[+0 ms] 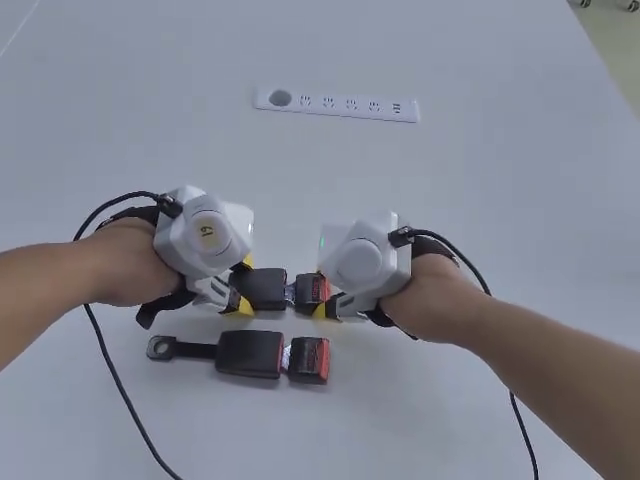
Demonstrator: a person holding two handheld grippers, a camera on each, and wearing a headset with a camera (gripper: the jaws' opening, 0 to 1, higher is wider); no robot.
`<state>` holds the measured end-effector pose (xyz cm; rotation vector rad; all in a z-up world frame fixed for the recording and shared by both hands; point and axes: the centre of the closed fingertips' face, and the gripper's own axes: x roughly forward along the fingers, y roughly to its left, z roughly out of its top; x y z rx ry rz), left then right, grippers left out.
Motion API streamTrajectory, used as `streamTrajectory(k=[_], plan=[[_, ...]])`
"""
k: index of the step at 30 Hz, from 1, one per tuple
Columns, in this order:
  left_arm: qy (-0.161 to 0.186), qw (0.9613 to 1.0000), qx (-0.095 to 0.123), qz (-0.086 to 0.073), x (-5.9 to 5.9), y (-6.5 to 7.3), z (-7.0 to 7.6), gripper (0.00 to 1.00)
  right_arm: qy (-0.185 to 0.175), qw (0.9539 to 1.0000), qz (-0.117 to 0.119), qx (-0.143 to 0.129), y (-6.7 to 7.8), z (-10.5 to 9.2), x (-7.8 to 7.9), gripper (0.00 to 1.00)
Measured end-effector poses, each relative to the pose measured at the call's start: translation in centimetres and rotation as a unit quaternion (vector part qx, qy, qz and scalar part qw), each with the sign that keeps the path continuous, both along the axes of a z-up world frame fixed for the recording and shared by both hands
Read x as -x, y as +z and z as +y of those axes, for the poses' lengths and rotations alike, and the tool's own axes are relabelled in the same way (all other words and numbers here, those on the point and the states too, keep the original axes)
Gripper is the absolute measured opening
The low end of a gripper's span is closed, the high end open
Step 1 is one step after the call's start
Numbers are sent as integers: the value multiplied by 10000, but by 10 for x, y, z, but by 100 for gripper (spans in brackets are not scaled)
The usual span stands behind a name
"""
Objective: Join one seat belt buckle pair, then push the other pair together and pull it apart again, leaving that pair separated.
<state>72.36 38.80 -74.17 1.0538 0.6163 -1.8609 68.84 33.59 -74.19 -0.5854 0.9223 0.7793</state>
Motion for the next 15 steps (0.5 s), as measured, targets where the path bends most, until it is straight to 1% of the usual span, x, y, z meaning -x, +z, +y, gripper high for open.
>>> streamTrajectory(k=[10,15], plan=[[10,10000,18,10,2,1,0,32,-8,10000,-10,2,1,0,1,29],[23,10000,51,34,2,2,1,32,-24,10000,3,62,2,-1,2,30]])
